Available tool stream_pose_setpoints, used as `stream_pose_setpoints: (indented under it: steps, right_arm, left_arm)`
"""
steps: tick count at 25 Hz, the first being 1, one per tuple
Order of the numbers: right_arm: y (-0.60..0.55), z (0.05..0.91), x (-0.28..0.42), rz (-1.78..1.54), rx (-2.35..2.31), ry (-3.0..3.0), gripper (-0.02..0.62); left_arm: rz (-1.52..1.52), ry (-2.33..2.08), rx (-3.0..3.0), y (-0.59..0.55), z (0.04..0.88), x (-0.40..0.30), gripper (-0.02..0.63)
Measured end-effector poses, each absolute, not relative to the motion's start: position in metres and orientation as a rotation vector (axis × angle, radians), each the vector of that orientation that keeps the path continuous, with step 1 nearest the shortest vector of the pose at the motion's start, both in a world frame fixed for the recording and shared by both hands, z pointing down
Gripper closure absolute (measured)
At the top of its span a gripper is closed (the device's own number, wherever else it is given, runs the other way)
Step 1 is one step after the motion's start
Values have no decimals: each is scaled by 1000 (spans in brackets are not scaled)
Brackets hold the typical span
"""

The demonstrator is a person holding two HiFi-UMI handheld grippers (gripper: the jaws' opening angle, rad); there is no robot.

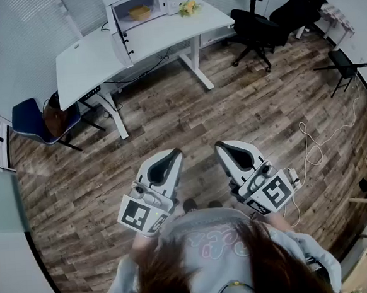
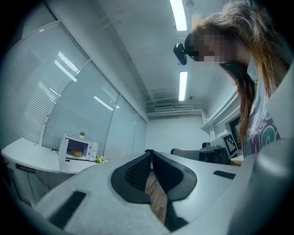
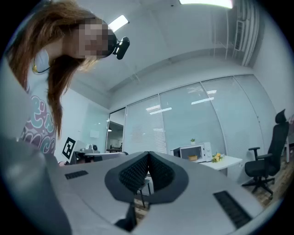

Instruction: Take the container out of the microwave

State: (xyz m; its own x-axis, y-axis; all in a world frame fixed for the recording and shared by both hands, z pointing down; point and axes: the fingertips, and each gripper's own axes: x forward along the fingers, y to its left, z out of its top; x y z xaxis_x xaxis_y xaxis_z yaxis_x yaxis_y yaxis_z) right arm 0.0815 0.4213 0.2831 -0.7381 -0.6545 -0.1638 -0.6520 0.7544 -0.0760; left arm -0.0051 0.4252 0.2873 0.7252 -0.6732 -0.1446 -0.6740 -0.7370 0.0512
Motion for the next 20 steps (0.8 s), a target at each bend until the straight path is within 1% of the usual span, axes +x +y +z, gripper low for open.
stream_pose_setpoints:
  steps: [13,19,20]
  right_arm:
    - [425,284,76,-33,-1028,2774,592]
    - [444,270,65,-26,-836,2712,590]
    - [445,271,63,-24,-831,2723,574]
  left_arm:
    - [250,1162,-2903,429,286,-7,588]
    - [224,1138,-2892,436,289,-7,588]
    - [230,1134,-2890,437,288,-7,588]
